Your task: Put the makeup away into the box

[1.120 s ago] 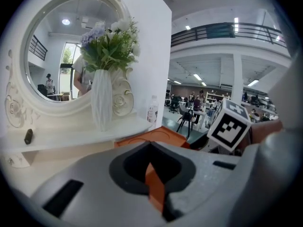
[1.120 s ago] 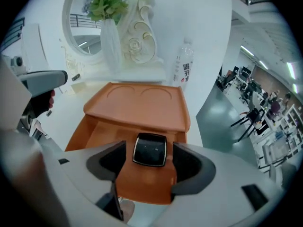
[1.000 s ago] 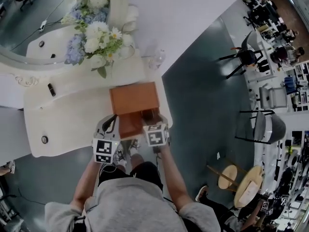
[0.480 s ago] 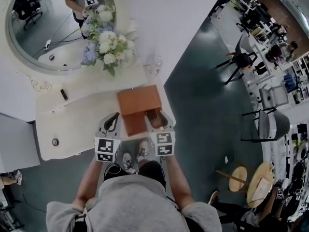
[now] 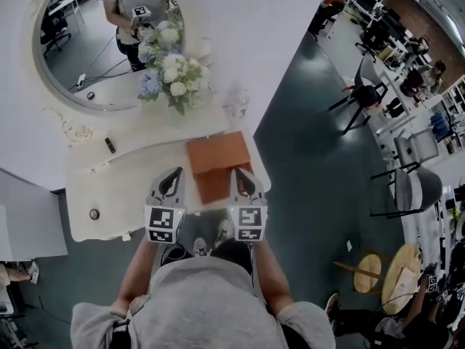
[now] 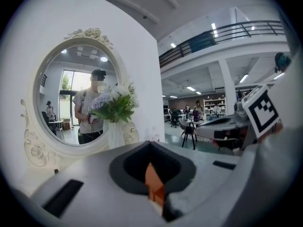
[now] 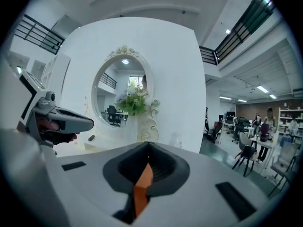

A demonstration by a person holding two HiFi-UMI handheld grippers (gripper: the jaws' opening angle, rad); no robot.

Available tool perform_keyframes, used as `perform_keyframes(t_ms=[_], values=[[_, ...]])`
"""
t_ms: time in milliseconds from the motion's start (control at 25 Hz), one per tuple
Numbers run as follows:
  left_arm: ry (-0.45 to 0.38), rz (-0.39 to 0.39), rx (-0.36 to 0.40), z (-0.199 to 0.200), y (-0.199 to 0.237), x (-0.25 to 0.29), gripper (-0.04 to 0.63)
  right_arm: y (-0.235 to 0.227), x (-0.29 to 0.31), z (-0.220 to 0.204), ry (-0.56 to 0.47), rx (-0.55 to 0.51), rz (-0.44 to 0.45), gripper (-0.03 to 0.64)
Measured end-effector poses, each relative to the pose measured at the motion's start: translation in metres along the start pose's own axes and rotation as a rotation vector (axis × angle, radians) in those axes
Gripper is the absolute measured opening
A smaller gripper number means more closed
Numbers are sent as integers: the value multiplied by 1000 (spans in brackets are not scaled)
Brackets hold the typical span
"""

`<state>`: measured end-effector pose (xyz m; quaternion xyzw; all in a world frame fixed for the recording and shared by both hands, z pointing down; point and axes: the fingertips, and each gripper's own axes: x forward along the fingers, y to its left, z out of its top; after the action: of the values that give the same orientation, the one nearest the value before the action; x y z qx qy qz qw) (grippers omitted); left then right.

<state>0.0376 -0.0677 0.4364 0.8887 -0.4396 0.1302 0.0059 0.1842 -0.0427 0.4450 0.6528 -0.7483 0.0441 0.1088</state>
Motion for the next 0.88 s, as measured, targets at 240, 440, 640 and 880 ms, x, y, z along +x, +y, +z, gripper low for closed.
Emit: perform_keyframes(t_ms=[240,440,640,880], values=[[-7,42,-8,-5,14,-15,0,23,3,4,-11,-27,50,14],[-12,97,-17,-12,31,-31,1,52,12,8,-11,-39,126,14],[2,182,-26,-23,64,-61,1,106,32,16,-22,-68,242,14],[15,358,-72,-35,114,-114,0,180,51,31,-33,-121,424,14]])
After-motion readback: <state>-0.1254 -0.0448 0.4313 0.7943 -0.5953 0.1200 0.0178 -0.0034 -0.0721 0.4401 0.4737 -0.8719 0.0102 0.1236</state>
